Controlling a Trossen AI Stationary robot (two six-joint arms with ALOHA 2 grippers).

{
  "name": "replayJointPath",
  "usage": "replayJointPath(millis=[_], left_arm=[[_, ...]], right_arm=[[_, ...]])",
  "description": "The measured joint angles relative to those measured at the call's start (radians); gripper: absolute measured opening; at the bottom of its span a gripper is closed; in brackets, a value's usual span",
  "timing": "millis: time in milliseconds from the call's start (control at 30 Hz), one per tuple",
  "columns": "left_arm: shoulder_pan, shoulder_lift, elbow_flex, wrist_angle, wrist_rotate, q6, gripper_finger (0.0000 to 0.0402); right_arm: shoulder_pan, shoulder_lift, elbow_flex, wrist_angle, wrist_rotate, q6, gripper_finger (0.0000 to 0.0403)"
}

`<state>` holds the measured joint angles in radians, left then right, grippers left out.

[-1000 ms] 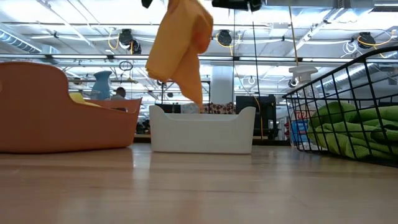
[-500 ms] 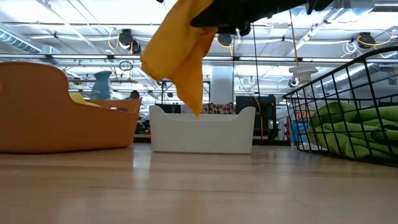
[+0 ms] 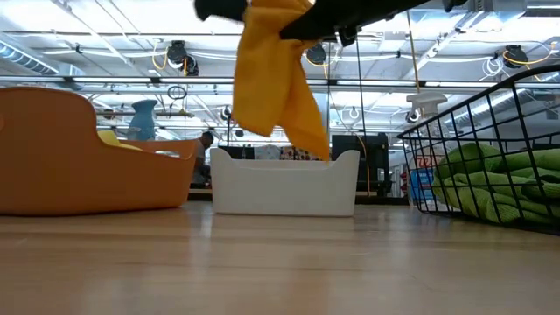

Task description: Sort microfiber towel by color & place in baskets

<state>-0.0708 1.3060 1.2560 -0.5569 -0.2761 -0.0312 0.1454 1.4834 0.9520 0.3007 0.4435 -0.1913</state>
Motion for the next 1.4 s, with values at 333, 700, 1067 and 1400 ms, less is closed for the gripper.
replayJointPath(millis=[333,700,1067,1400], left_arm=[[0.033,0.001,-0.061,-0.336,-0.222,-0.084,0.0196],[0.141,0.002,-0.265,-0.091,-0.061,0.072,0.012],[0.207,0.001,-0.358,0.032,0.002,0.206,0.0056],[0.268,-0.022,-0.391,-0.068,0.015,0.205,0.005]], right_arm=[[0.057,-0.057,0.0,-0.097,0.0,0.023,0.0002],[0.066,-0.059,0.0,-0.107,0.005,0.012,0.0001],[0.066,-0.059,0.0,-0.112,0.006,-0.005,0.0],[0.066,-0.059,0.0,-0.128,0.005,-0.011,0.0]])
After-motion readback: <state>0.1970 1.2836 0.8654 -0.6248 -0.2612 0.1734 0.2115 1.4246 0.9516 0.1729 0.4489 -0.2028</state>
